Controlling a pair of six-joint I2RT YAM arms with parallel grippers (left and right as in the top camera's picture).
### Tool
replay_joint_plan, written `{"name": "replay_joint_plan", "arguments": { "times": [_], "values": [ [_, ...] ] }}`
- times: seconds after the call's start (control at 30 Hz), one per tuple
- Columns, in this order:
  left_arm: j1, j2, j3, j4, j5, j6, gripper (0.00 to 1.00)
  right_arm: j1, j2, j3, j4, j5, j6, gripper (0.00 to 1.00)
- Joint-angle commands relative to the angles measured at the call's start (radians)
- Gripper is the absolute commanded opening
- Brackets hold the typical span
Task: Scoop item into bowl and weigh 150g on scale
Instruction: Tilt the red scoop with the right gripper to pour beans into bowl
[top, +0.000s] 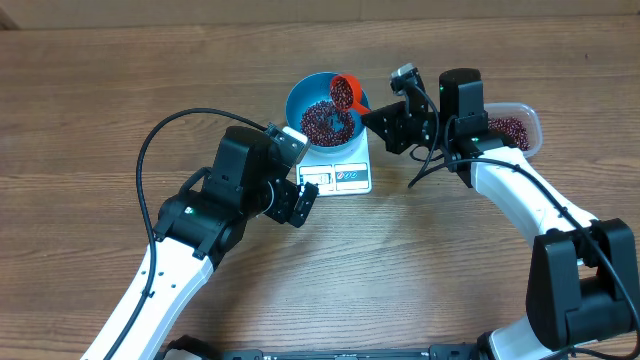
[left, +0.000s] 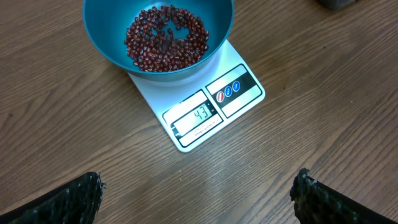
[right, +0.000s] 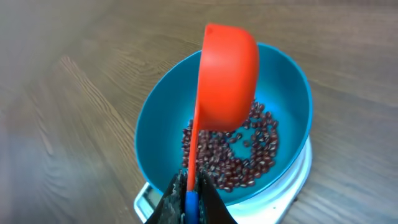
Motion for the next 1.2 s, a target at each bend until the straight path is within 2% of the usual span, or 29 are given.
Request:
{"name": "replay_joint_plan", "arguments": {
  "times": [0.0,0.6,0.77,0.9,1.17],
  "values": [
    [0.002,0.005,0.000,0.003,0.006,-0.010,1.00,0.004,0.003,0.000,0.010,0.008,-0.179,0.04],
    [0.002,0.005,0.000,0.003,0.007,-0.010,0.99,0.004,0.003,0.000,0.055,0.016,-0.592,0.04],
    [0.002,0.005,0.000,0.003,0.007,-0.010,0.99,0.003,0.003,0.000,0.057,0.016,-0.726,0.06],
    [0.002,0.005,0.000,0.003,0.007,-0.010,1.00,0.003,0.003,0.000,0.059,0.017,-0.791,0.06],
    [0.002,0.005,0.000,0.003,0.007,-0.010,1.00,0.002,0.003,0.000,0.066,0.017,-0.793,0.06]
  ]
}}
